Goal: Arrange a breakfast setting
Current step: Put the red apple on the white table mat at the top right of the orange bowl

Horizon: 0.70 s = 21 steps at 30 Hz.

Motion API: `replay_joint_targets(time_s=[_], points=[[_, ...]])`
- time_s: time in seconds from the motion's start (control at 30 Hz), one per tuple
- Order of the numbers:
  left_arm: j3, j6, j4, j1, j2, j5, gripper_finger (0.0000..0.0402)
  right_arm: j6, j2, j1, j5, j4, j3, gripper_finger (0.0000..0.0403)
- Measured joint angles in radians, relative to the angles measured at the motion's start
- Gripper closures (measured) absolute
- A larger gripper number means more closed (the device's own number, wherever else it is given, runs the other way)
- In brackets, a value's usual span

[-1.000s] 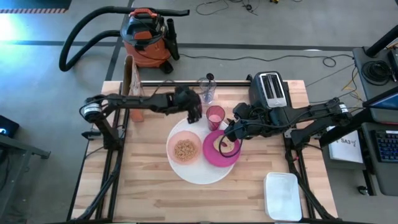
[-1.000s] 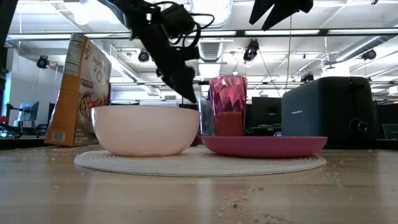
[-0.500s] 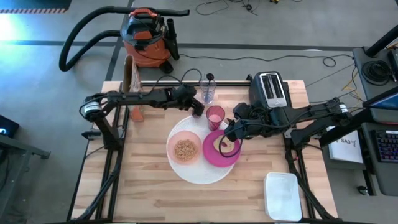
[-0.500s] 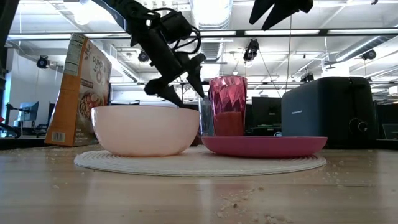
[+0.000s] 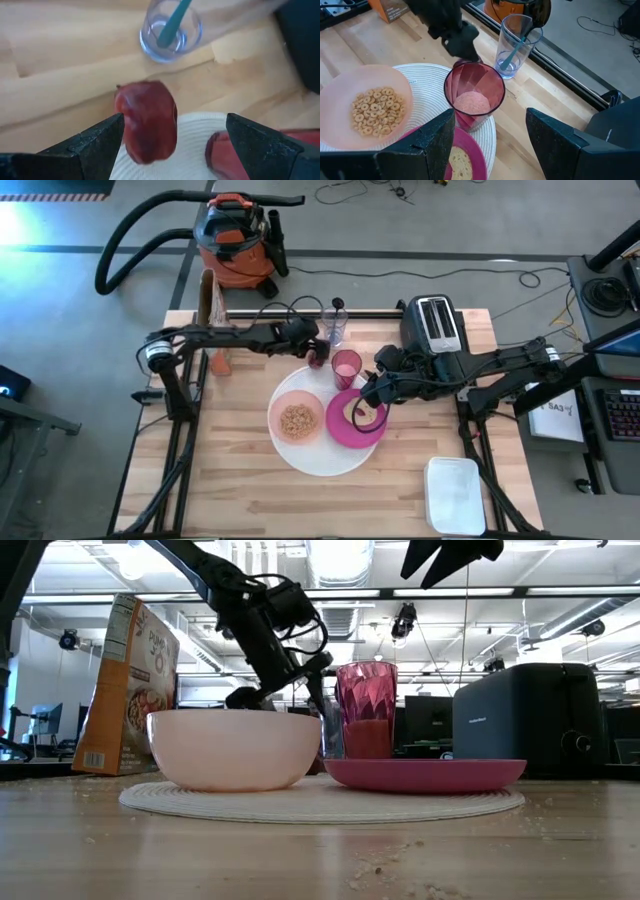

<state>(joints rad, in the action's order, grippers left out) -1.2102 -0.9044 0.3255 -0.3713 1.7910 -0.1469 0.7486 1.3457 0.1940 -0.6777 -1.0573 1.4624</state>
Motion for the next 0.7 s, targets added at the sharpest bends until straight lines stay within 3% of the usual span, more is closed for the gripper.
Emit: replay_joint_targets(time_s=[0.7], points=[[-0.001,-0.048,-0.011,-0.011,0.119,0.043,0.0071,0.000,0.000,0.000,0.000,0.000,0.000,0.0170]])
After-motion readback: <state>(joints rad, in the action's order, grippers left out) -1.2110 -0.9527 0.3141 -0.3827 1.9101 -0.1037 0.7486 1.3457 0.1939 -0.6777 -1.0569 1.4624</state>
